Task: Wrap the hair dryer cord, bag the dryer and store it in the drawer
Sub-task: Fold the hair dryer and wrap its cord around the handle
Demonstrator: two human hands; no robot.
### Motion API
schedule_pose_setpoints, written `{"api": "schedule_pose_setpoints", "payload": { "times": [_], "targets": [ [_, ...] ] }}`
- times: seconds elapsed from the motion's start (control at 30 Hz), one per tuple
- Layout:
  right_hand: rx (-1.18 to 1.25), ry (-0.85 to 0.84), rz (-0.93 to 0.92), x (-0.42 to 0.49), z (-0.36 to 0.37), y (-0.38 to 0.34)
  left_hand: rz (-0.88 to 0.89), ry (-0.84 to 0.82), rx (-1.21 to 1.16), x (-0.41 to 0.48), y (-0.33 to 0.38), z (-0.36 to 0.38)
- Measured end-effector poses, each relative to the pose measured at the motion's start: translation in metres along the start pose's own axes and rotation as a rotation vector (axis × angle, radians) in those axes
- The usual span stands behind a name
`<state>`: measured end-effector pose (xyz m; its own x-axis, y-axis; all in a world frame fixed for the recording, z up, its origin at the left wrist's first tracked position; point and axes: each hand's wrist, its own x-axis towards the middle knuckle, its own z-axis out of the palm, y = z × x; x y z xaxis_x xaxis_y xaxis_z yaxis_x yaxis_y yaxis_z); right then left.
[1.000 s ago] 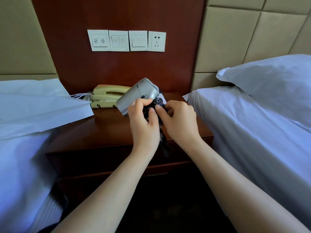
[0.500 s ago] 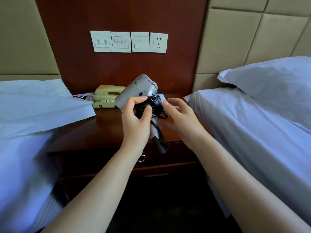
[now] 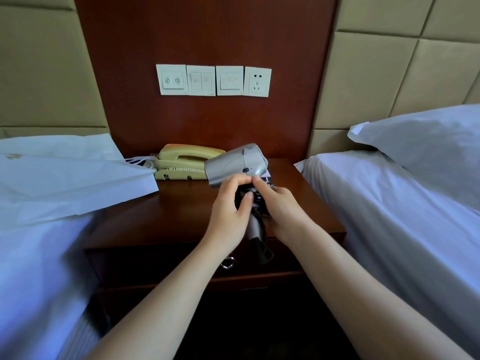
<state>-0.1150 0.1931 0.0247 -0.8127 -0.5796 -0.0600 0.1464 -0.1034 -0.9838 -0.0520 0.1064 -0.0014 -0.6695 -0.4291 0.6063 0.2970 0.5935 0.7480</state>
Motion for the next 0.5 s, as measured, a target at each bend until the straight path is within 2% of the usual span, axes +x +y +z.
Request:
{"api": "schedule_pose_setpoints", "payload": {
  "times": [0.2, 0.33, 0.4, 0.5],
  "targets": [
    [0.149, 0.051, 0.022, 0.033, 0.007, 0.004, -0.108, 0.017, -0.145, 0.021, -0.015, 0.001],
    [0.284, 0.109, 0.028, 0.052, 0.007, 0.009, -0.447, 0.273, -0.597, 0.038, -0.02, 0.004],
    [0.316, 0.145, 0.027, 0.059, 0.005, 0.017, -0.597, 0.283, -0.687, 0.043, -0.026, 0.009],
    [0.255, 0.22, 0.015, 0.07, -0.002, 0.036, -0.71, 0.197, -0.668, 0.044, -0.038, 0.024]
  ]
}}
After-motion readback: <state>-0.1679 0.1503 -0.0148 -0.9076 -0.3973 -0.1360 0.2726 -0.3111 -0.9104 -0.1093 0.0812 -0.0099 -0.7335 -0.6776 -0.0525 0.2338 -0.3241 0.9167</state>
